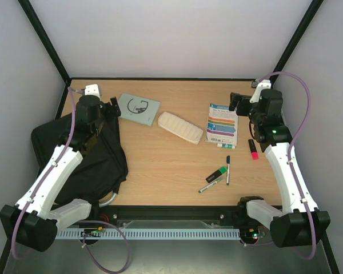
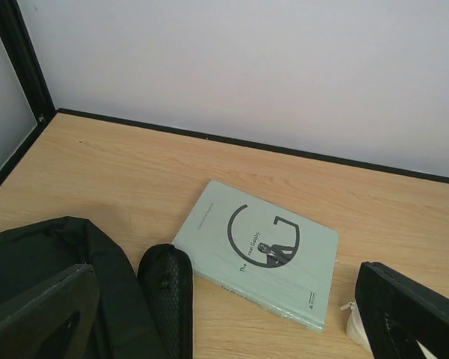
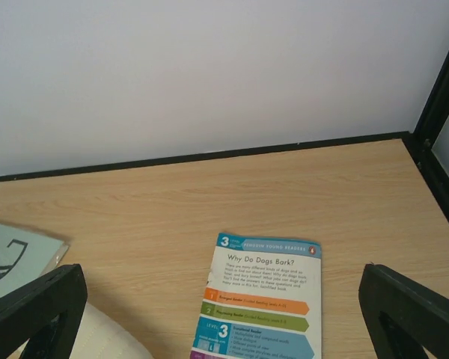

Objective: Pack the student bag
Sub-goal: Adjust the stationery at the center of the board.

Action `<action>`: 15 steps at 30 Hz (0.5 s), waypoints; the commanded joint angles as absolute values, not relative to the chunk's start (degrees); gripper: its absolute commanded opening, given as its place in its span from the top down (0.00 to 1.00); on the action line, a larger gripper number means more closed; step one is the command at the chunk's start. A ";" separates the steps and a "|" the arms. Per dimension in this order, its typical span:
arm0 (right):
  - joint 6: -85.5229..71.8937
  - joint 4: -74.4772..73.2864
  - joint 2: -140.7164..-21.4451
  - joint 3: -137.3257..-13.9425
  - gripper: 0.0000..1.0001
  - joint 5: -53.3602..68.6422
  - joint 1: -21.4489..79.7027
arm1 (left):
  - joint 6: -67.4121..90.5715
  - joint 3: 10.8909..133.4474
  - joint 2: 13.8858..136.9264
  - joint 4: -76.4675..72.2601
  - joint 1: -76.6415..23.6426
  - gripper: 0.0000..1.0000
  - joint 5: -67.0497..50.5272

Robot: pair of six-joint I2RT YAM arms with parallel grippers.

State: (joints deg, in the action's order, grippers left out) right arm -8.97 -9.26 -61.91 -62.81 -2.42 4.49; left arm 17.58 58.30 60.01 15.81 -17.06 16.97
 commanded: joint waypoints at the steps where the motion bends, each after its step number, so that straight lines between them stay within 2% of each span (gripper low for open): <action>1: -7.41 -11.16 -62.15 -61.67 0.00 3.45 3.05 | 19.95 57.78 63.51 11.04 -16.16 0.05 16.21; 10: 5.75 -18.40 -64.79 -61.34 0.03 19.51 0.97 | 20.43 57.04 70.05 9.24 -17.87 0.28 4.19; 15: 10.50 -20.39 -67.18 -60.57 0.06 24.02 1.11 | 21.62 56.18 72.02 11.39 -20.89 0.31 -0.92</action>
